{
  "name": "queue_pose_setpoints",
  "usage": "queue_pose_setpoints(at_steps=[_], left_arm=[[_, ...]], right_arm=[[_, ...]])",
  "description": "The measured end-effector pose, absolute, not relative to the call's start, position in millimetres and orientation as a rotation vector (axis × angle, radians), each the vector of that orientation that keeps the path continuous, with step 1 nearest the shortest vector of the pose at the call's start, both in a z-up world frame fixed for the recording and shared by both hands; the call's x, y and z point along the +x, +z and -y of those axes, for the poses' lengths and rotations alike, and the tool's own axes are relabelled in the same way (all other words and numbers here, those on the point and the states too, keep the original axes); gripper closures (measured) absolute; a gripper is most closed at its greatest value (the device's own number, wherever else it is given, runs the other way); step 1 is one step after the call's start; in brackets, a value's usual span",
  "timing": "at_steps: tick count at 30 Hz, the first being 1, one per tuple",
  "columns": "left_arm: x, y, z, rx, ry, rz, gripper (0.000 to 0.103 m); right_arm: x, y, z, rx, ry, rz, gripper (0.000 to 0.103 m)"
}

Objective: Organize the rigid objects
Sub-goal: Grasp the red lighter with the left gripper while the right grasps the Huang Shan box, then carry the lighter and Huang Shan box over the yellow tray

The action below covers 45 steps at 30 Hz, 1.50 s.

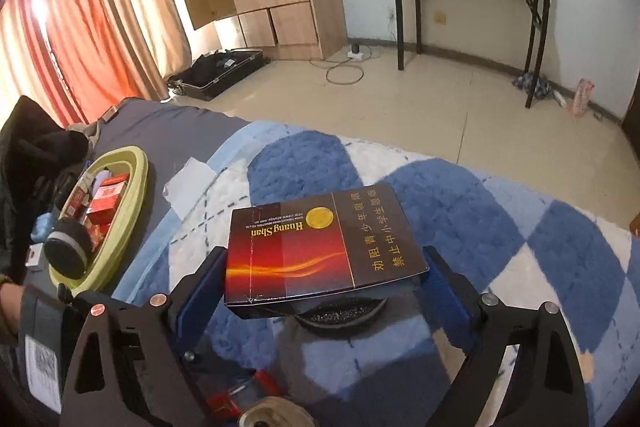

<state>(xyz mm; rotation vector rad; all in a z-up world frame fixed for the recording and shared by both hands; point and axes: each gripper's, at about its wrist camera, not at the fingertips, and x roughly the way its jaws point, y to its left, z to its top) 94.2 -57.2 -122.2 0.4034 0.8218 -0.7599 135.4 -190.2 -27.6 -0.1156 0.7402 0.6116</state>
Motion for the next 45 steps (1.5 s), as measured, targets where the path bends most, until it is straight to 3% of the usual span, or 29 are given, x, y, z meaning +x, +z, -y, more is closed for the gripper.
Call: queue_pose_setpoints(at_steps=[5,14,20,27,33,39,45], left_arm=[[91,-123,37,0.28,-0.675,-0.813,0.079],[91,-122,36,0.231,-0.585,-0.801,0.08],[77,-83,-12,0.067,-0.444,-0.7,0.08],[36,-10,-183,-0.078,-0.17,-0.66,0.08],[4,-34,-286,-0.153,0.037,-0.776,0.08],[7,-68,-311,-0.213,0.049,-0.806,0.08],[7,-81,-306,-0.191,0.034,-0.821,0.078]], right_arm=[[118,-26,201,-0.117,0.598,-0.685,0.01],[81,-17,243,-0.025,0.535,-0.627,0.01],[48,6,244,-0.049,0.551,-0.594,0.011],[28,24,137,-0.115,0.761,-0.595,0.011],[34,16,-21,-0.17,0.969,-0.67,0.011],[42,-22,-118,-0.37,0.975,-0.82,0.011],[52,-31,-137,-0.388,0.919,-0.893,0.01]])
